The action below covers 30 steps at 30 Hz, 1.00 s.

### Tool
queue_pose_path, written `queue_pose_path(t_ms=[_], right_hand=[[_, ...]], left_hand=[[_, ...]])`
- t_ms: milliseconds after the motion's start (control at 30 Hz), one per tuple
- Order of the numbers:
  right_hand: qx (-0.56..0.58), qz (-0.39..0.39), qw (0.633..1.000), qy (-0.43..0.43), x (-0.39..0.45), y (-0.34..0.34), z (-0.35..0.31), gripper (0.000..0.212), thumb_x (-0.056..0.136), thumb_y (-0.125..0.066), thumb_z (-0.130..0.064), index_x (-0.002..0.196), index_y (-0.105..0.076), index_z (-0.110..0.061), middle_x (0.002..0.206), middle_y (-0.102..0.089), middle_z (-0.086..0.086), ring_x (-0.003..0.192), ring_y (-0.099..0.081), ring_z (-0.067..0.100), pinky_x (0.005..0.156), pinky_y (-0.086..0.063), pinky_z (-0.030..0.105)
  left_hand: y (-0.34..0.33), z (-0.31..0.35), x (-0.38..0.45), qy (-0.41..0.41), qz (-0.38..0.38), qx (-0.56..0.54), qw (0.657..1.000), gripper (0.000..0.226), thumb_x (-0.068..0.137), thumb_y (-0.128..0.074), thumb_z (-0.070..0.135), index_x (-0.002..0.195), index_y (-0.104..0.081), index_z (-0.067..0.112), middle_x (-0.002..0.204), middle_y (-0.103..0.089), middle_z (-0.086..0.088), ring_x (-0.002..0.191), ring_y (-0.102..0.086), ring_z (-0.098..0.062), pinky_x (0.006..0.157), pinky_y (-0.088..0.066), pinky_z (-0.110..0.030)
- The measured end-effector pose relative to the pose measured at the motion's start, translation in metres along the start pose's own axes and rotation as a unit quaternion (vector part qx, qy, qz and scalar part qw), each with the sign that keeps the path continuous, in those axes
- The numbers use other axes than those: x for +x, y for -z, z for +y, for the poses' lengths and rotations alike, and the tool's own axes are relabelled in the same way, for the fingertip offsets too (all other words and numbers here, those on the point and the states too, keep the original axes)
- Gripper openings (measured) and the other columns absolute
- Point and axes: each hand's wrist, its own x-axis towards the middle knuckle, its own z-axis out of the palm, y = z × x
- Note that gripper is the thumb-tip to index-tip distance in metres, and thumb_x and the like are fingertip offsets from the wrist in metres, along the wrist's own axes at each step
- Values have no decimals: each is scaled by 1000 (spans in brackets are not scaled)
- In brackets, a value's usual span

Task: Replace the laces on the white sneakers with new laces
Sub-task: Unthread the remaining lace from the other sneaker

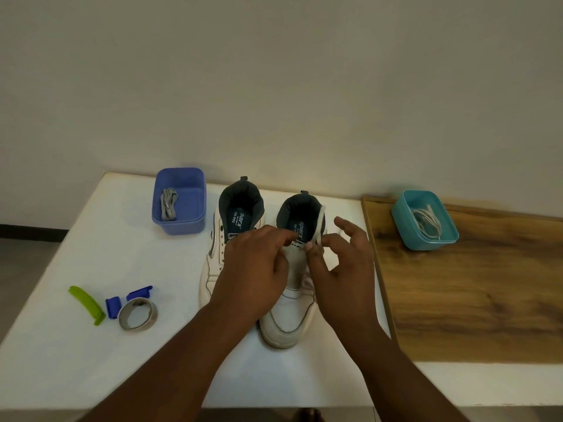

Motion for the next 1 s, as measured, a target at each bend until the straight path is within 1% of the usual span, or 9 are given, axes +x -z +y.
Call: queue_pose_path(t_ms=[100, 200, 400, 467, 533, 600, 700, 833, 1000], right_hand=[[80, 8, 996, 50, 3, 7, -14, 13, 94, -66, -36, 97, -75, -27, 144, -52, -7, 141, -41, 16, 109, -42, 41], [120, -48, 983, 131, 3, 14, -26, 20, 95, -62, -35, 100, -78, -24, 147, -50, -8, 143, -39, 22, 113, -36, 34], [182, -59, 969, 154, 4, 20, -24, 25, 98, -58, -25, 117, -74, -31, 150, -47, -3, 143, -40, 27, 115, -38, 42], [236, -58, 962, 128, 7, 21, -20, 29, 100, -59, -28, 126, -70, -25, 149, -47, 1, 141, -44, 28, 112, -43, 47], [234, -58, 968, 73, 10, 21, -20, 32, 104, -54, -33, 133, -66, -24, 145, -48, -2, 137, -48, 17, 108, -48, 34], [154, -62, 986, 7, 10, 19, -15, 32, 107, -48, -31, 137, -62, -30, 138, -53, -10, 129, -51, 3, 100, -49, 17], [29, -139, 985, -100, 9, 17, 1, 23, 104, -55, -33, 126, -60, -36, 124, -61, -14, 112, -61, 5, 88, -53, 23], [-93, -256, 952, -140, 6, 20, 7, 10, 96, -65, -31, 102, -58, -28, 99, -63, -12, 88, -63, 10, 79, -57, 33], [-165, -305, 932, -107, 4, 25, 1, 19, 95, -65, -46, 96, -68, -28, 103, -62, -10, 87, -59, 6, 71, -45, 21]], left_hand=[[2, 7, -3, 9, -81, 75, 994, 48, 90, -54, 57, 135, -52, 41, 142, -54, 14, 141, -38, -16, 120, -19, -55], [3, 13, -1, 13, -100, 86, 991, 64, 84, -36, 75, 140, -45, 45, 155, -40, 17, 153, -10, -11, 123, 3, -53], [13, 28, -3, -53, -58, -191, 978, 40, 95, -54, 32, 130, -38, 42, 129, -52, 14, 123, -35, 24, 119, -29, -52], [21, 33, -4, -61, -28, -244, 967, 15, 100, -49, 32, 113, -57, 34, 108, -67, 19, 105, -61, 5, 99, -52, -33], [33, 42, -3, -33, 72, -307, 948, 14, 103, -46, 30, 100, -59, 30, 85, -67, 8, 80, -67, -12, 72, -55, -20], [42, 43, -1, -10, 194, -342, 920, 18, 104, -43, 23, 98, -60, 24, 78, -64, -1, 70, -64, -19, 65, -55, -26], [48, 39, -1, 2, 279, -375, 884, 19, 101, -41, 18, 95, -59, 22, 75, -60, -8, 66, -59, -28, 64, -54, -41], [44, 43, -2, -15, 253, -422, 870, 26, 94, -35, 2, 95, -59, 14, 71, -57, 0, 65, -56, -19, 65, -53, -34], [39, 40, -3, -21, 160, -421, 893, 32, 91, -32, 2, 105, -61, 5, 73, -60, -5, 73, -59, -19, 75, -53, -32]])
